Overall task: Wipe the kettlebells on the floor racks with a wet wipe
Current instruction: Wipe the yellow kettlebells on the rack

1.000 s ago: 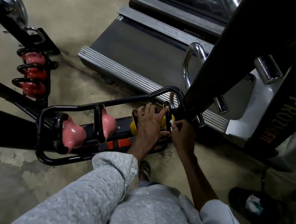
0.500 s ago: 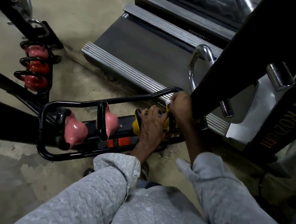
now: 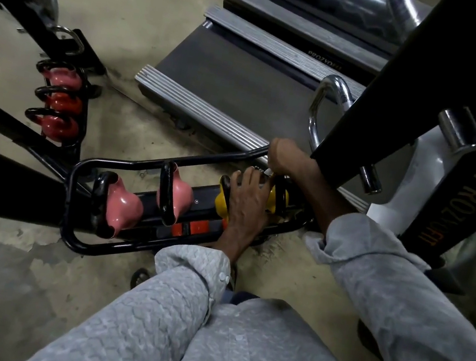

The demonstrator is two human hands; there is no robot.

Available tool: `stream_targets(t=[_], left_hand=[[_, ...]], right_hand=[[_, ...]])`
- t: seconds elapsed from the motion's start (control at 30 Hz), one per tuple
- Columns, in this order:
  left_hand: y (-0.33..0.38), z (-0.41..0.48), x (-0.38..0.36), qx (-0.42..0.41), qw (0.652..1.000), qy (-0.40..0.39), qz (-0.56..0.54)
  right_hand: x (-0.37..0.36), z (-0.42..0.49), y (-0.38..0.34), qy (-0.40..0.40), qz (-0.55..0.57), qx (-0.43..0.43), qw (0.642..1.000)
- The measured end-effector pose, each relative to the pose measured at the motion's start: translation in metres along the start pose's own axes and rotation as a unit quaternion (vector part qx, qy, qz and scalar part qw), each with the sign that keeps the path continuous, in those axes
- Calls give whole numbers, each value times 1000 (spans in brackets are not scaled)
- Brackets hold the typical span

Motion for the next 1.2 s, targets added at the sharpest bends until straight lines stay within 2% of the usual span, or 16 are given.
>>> stream_targets(t=[0.1, 0.23, 0.3, 0.4, 0.5, 0.63, 0.73, 0.87, 1.07, 1.2], left_hand=[[1, 2, 9, -2, 1000, 27, -10], [-4, 6, 9, 8, 1000, 12, -15], [-6, 9, 6, 9, 1000, -1, -21], [-5, 13, 6, 6, 1000, -12, -17], [-3, 17, 6, -12, 998, -34, -46], [-2, 20, -4, -37, 997, -46, -54], [0, 22, -14, -67, 992, -111, -3], [-5, 28, -16, -74, 987, -141, 19], [-9, 27, -27, -57, 982, -178, -5], [-9, 27, -30, -47, 976, -212, -27]], right_hand=[[-4, -14, 12, 42, 60, -22, 997], [-16, -26, 19, 88, 96, -27, 991], [-18, -34, 19, 151, 117, -24, 981], [-20, -60, 30, 278, 217, -56, 934], [-31, -87, 31, 349, 302, -88, 883], [-42, -111, 25, 366, 326, -136, 861], [-51, -123, 24, 357, 334, -162, 857], [-60, -141, 19, 356, 363, -162, 846], [-88, -154, 27, 353, 413, -166, 823], [-104, -163, 31, 344, 397, -148, 838]])
Point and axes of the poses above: each hand's wrist, its own z-axis towards the middle knuckle, its own x-axis out of the back of the hand, y = z × x, the point moved 9 cm from there along z, towards the middle knuckle, and after that the axes turned 6 degrees about x, right-handed, at the moved point
